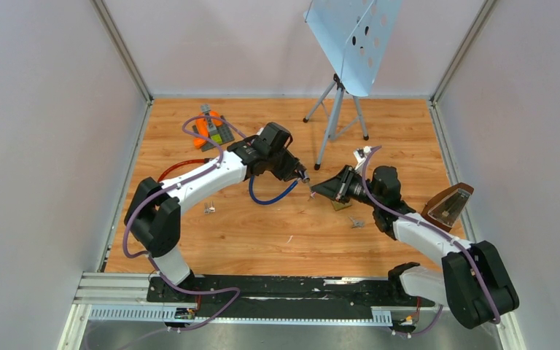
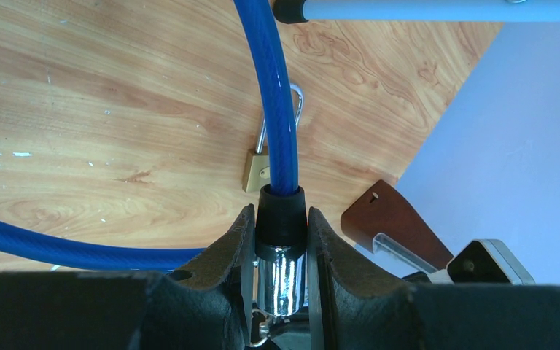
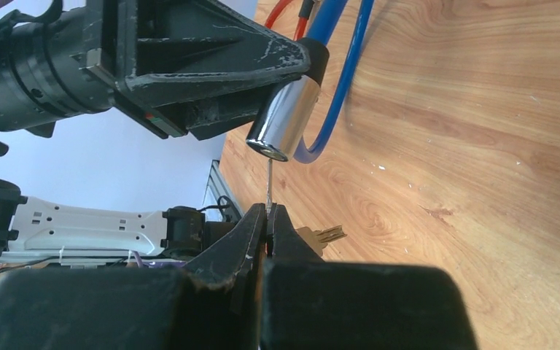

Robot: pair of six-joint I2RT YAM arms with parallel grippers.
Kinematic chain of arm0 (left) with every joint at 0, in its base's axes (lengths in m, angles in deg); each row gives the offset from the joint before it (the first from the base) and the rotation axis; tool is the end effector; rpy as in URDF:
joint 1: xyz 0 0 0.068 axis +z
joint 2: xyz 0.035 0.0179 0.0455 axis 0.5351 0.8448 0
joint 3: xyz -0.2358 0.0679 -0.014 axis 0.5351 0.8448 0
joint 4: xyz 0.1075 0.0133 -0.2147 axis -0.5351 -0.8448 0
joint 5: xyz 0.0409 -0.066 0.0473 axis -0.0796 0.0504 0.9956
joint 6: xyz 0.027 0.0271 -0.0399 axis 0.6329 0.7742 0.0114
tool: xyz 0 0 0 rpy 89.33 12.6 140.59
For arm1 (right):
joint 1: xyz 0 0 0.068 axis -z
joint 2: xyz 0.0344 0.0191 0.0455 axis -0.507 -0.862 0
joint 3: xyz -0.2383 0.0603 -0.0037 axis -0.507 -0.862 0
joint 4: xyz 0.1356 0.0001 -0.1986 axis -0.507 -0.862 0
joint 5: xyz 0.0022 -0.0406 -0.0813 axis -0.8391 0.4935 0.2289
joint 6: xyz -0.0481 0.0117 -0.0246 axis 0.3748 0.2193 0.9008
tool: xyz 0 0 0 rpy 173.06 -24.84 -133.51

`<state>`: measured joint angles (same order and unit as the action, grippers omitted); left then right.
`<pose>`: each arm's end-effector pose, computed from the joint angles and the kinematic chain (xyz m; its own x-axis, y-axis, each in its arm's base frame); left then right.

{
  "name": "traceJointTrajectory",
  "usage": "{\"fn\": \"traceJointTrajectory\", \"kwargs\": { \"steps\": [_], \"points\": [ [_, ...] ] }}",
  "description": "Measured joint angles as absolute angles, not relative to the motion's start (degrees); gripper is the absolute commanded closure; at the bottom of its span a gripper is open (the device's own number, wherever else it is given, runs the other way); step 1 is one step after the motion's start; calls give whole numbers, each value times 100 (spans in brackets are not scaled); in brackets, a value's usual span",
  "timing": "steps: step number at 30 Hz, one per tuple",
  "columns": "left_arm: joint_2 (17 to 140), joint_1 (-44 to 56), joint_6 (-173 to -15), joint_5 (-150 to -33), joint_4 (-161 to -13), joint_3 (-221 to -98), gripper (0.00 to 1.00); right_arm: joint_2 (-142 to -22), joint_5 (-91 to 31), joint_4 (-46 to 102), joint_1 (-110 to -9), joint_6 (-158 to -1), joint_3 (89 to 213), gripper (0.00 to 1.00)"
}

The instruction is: Unlock with the key

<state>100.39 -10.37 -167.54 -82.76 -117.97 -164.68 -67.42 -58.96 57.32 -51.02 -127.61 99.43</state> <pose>0.2593 -0.2392 0.2467 -0.7231 -0.6878 -0.0644 -0.4845 0.5714 -0.6624 0.2088 0.1023 0.1984 -0.8035 0.3986 -0.4422 -0.2914 0.3844 0.8760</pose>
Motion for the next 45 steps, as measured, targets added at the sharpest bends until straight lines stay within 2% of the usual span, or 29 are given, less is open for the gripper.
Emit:
{"fn": "traceJointTrajectory", "kwargs": {
  "steps": [45],
  "points": [
    [10146,-1037,-16778,-8300,-11661,-16468,100,-6679,-5500,5452,-5104,-12824,9986,100]
  ]
}}
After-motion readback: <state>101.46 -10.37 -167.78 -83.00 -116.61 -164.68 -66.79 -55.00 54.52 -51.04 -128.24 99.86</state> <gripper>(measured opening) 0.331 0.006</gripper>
